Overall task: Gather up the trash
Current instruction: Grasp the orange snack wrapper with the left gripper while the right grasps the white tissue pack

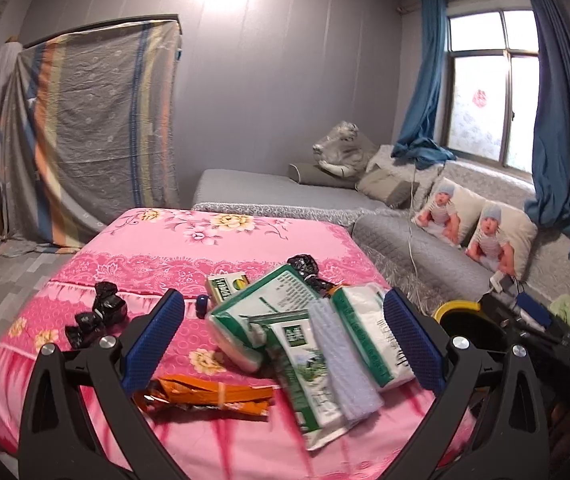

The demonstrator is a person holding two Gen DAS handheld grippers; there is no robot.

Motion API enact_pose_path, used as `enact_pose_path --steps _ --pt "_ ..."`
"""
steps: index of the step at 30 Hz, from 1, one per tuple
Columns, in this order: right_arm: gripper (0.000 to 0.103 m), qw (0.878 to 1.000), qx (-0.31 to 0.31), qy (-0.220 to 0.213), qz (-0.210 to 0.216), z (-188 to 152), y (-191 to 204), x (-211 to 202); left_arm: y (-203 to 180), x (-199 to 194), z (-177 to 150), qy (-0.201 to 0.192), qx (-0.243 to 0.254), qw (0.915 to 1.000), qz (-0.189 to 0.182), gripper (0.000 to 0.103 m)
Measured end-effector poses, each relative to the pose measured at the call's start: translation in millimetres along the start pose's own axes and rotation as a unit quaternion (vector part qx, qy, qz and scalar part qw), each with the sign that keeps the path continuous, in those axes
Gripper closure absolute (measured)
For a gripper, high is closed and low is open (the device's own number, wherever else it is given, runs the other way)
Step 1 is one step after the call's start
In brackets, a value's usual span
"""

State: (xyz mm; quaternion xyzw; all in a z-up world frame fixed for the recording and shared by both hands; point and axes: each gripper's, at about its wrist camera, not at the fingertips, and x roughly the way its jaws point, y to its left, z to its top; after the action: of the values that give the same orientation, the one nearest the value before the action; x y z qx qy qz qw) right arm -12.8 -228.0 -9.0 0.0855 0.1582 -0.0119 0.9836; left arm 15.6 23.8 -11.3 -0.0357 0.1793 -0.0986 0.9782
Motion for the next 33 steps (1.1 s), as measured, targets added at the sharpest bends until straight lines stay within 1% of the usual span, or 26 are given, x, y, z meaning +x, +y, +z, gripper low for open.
enact_pose_path --steps 2,4,6,7,8,9,10,11,12,14,17,18,19,20,22,23,24,26,27,28,32,33 --pt "0.008 1.000 0.002 -0.001 -0.004 0.3 -2.7 -0.5 21.4 3.3 3.5 0.006 0.015 0.9998 -0.009 0.007" --pt "0.008 1.000 0.007 0.000 -0.006 0.0 -5.8 0.5 48.2 8.6 5.6 0.032 0.042 0.9975 -0.046 0.007" --pt "0.008 1.000 0.012 0.003 -0.008 -0.2 -8.3 2.9 71.1 13.8 3.5 0.059 0.070 0.9911 -0.097 0.007" --pt "0.008 1.000 0.013 0.005 -0.008 -0.6 -8.5 4.0 79.3 16.3 1.2 0.068 0.082 0.9882 -0.110 0.007" --pt "0.008 1.000 0.015 0.008 -0.008 -1.1 -8.6 6.0 85.6 19.9 -2.7 0.080 0.099 0.9841 -0.124 0.007" --pt "0.008 1.000 0.014 0.012 -0.007 -1.7 -7.8 8.1 92.2 25.4 -9.4 0.101 0.128 0.9761 -0.145 0.007" --pt "0.008 1.000 0.013 0.016 -0.005 -2.3 -6.4 10.2 93.6 28.0 -14.7 0.109 0.145 0.9709 -0.157 0.007" --pt "0.008 1.000 0.011 0.019 -0.004 -3.3 -4.7 11.8 96.5 32.3 -22.1 0.118 0.171 0.9634 -0.170 0.007" --pt "0.008 1.000 0.009 0.021 -0.004 -4.3 -3.0 12.9 99.1 36.2 -25.8 0.125 0.181 0.9593 -0.177 0.007" --pt "0.008 1.000 0.004 0.027 -0.001 -5.4 0.3 17.0 107.7 49.1 -34.7 0.149 0.183 0.9498 -0.205 0.007" --pt "0.008 0.999 -0.002 0.033 -0.003 -6.6 3.5 23.0 120.2 65.7 -41.9 0.179 0.160 0.9399 -0.243 0.007" --pt "0.008 0.999 -0.002 0.035 -0.004 -7.2 3.8 24.9 120.3 70.3 -45.8 0.189 0.159 0.9337 -0.259 0.007" --pt "0.008 0.999 -0.001 0.038 -0.004 -7.1 3.8 27.1 118.3 74.5 -48.9 0.195 0.166 0.9299 -0.264 0.007" --pt "0.008 0.999 0.000 0.041 -0.005 -7.3 3.9 29.3 115.3 81.0 -53.0 0.205 0.182 0.9252 -0.262 0.007" --pt "0.008 0.999 0.000 0.046 -0.005 -8.2 4.2 33.1 113.0 88.6 -58.2 0.222 0.200 0.9190 -0.257 0.007" --pt "0.008 0.999 0.000 0.049 -0.005 -8.3 4.7 34.7 111.9 95.4 -60.1 0.229 0.204 0.9164 -0.257 0.008" --pt "0.008 0.999 -0.001 0.050 -0.005 -9.6 5.1 35.1 111.7 102.0 -62.1 0.240 0.201 0.9113 -0.267 0.008" --pt "0.008 0.999 -0.002 0.050 -0.007 -8.9 5.2 37.1 111.1 112.1 -66.3 0.253 0.205 0.9055 -0.272 0.009" --pt "0.008 0.999 -0.002 0.049 -0.008 -8.5 4.9 37.3 110.5 115.9 -68.0 0.257 0.209 0.9043 -0.269 0.014" --pt "0.008 0.999 -0.003 0.048 -0.010 -7.6 4.2 37.7 110.6 119.6 -69.9 0.262 0.213 0.9025 -0.268 0.029" --pt "0.008 0.999 -0.009 0.043 -0.014 -4.4 -2.2 37.1 117.8 133.4 -75.9 0.282 0.206 0.9014 -0.256 0.050" --pt "0.008 0.999 -0.012 0.044 -0.015 -1.6 -5.9 38.8 121.0 134.4 -76.1 0.285 0.203 0.9008 -0.257 0.052"
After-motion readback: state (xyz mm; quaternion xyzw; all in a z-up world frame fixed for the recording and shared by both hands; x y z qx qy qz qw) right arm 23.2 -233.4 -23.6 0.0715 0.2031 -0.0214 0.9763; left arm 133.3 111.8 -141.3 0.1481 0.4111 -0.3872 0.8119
